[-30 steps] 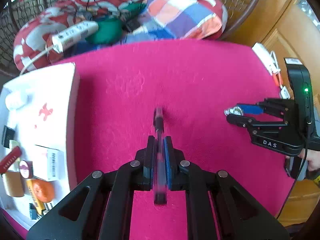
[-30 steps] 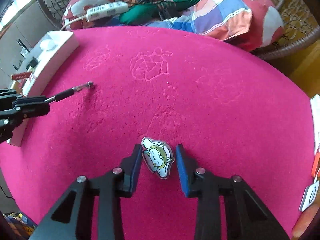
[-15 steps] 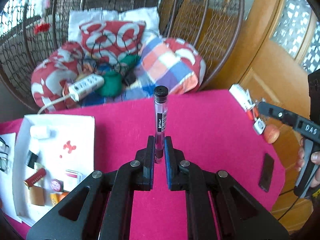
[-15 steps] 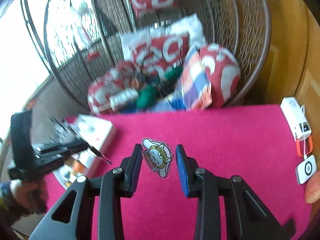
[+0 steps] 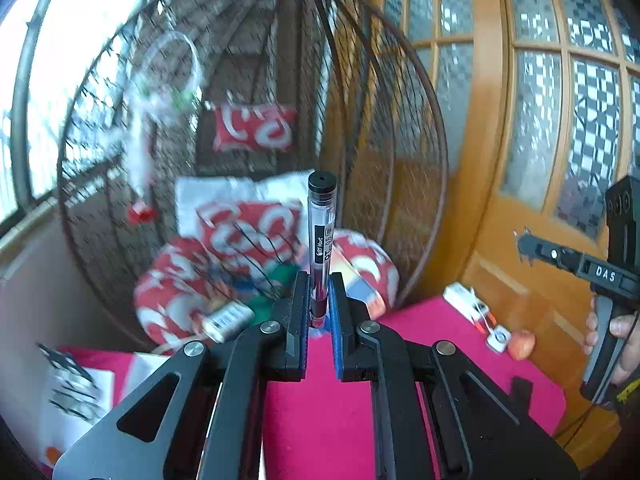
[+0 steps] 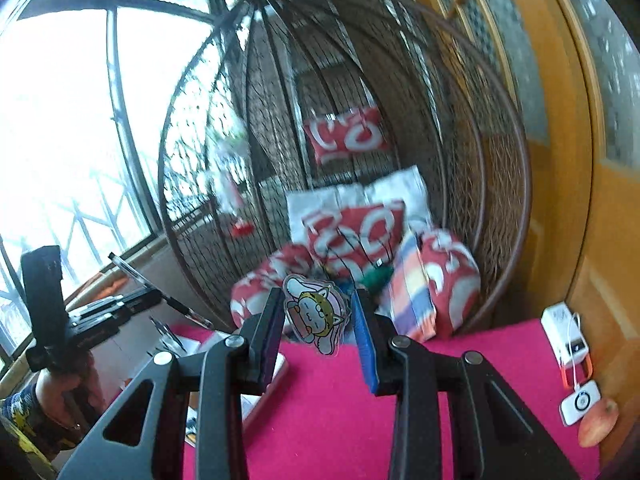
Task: Organize rigid objects
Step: 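Lift and carry the pen and sticker over the white tray with both tools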
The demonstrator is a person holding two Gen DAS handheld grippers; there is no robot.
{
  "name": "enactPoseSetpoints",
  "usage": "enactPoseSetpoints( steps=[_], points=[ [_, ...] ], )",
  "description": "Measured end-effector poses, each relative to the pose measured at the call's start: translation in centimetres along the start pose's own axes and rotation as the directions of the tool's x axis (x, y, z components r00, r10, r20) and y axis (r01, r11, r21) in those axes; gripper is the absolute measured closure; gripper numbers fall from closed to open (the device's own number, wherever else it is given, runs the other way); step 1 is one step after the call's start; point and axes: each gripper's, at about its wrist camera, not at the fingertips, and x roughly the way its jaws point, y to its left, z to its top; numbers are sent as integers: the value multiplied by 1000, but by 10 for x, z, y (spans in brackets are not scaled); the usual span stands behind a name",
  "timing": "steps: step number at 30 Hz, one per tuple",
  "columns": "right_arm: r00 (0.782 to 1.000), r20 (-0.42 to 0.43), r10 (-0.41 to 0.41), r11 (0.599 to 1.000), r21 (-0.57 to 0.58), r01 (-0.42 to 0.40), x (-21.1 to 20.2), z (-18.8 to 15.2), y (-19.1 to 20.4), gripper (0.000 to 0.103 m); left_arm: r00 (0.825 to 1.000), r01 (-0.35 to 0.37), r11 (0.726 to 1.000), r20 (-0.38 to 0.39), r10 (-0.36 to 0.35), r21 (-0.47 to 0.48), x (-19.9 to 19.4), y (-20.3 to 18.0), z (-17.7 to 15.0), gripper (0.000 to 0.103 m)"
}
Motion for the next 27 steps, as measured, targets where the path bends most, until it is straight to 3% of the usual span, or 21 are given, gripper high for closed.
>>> enactPoseSetpoints(
  steps=[12, 27],
  points=[
    [990, 136, 46, 999, -20, -44, -33, 20, 44, 70, 986, -119, 992, 114, 122, -31, -80, 51, 23, 95],
    [989, 110, 104, 994, -37, -100, -16, 20, 87, 70, 980, -158, 984, 107, 166, -83, -113, 101, 8, 95]
  ],
)
